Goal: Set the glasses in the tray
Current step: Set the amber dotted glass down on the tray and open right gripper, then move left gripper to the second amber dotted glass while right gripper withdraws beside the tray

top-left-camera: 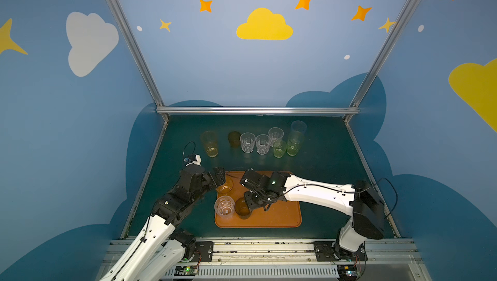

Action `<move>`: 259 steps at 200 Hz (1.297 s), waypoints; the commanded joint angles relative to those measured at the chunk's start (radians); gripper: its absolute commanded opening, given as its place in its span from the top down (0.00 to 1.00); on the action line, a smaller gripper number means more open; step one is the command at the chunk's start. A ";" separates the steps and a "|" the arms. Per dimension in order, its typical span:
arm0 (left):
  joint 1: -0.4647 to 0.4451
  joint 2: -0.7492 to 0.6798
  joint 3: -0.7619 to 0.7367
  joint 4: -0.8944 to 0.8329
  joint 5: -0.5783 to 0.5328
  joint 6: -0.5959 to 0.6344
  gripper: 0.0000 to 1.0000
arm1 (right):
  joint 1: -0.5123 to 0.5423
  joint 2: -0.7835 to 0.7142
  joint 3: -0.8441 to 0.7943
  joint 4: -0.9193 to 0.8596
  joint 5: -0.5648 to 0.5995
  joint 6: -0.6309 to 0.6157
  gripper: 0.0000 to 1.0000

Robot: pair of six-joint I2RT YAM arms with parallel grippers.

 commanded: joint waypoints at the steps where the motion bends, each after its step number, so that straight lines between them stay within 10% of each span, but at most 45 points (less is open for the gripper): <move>1: 0.003 -0.006 -0.011 0.007 0.002 0.005 0.00 | -0.006 -0.053 -0.023 -0.005 0.033 0.014 0.67; 87: 0.002 0.047 0.018 0.017 0.035 0.012 0.00 | -0.033 -0.204 -0.109 0.038 0.144 0.025 0.23; 259: -0.026 0.661 0.381 0.155 -0.069 0.033 0.04 | -0.206 -0.598 -0.419 0.241 0.165 -0.100 0.17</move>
